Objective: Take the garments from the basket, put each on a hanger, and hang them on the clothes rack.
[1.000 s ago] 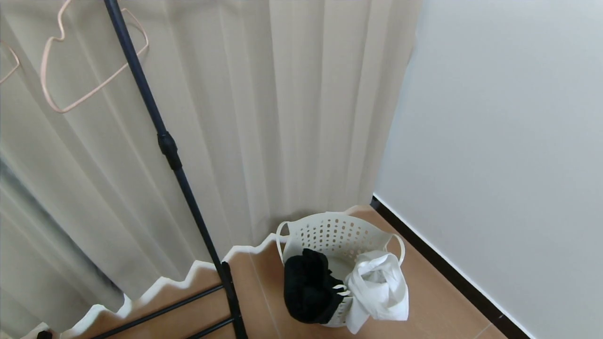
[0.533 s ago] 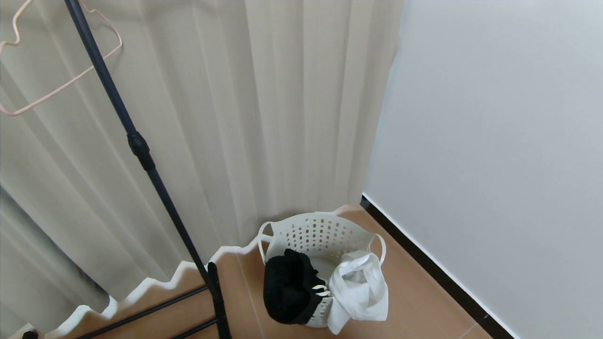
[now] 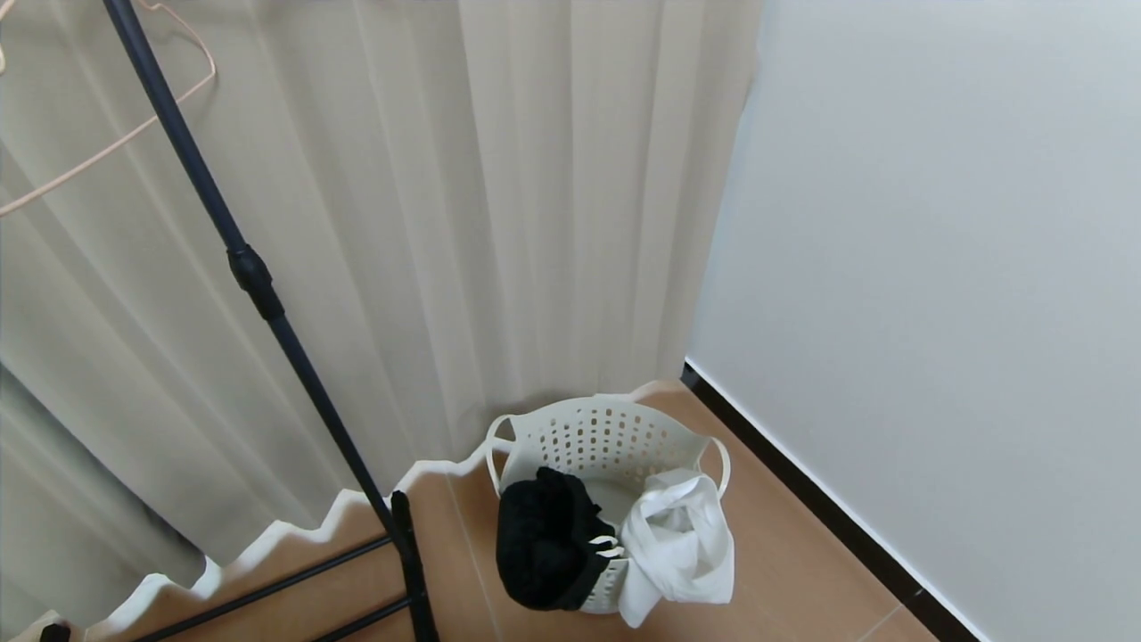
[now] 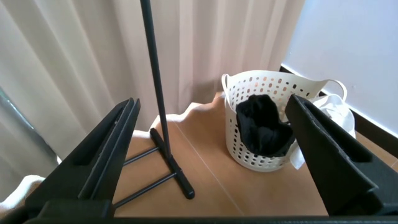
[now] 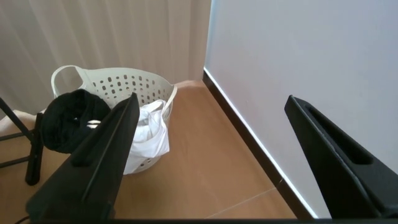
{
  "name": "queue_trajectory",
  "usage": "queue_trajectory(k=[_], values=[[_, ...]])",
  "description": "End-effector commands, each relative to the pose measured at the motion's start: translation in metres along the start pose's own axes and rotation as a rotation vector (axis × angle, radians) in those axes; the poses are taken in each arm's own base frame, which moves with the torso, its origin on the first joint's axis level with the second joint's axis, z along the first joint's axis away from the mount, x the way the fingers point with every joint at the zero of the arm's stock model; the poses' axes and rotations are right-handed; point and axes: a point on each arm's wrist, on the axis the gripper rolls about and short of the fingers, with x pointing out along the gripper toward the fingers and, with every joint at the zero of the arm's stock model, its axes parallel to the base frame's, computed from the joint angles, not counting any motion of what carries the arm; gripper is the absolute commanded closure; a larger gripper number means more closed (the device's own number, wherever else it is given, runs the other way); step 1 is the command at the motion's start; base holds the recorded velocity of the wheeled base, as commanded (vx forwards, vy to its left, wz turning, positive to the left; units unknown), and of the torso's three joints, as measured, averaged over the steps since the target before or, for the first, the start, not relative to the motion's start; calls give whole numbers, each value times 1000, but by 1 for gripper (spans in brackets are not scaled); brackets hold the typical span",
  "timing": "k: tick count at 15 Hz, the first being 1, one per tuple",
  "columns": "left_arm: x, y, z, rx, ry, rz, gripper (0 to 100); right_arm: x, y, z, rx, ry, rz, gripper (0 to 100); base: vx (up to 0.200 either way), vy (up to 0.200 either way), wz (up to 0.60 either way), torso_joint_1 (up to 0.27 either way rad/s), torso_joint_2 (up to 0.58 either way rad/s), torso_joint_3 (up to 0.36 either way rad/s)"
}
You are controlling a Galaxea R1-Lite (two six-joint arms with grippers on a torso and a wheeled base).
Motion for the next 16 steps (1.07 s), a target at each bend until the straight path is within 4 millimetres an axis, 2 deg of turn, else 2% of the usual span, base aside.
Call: queue_trajectory(k=[1, 16], values=[[0, 0, 0, -1, 1, 0, 0, 0, 0, 0, 0, 1, 1, 0, 0, 0, 0, -2, 2, -168], [0, 0, 0, -7, 1, 0, 0, 0, 0, 0, 12, -3, -2, 0, 0, 0, 0, 4, 4, -198]])
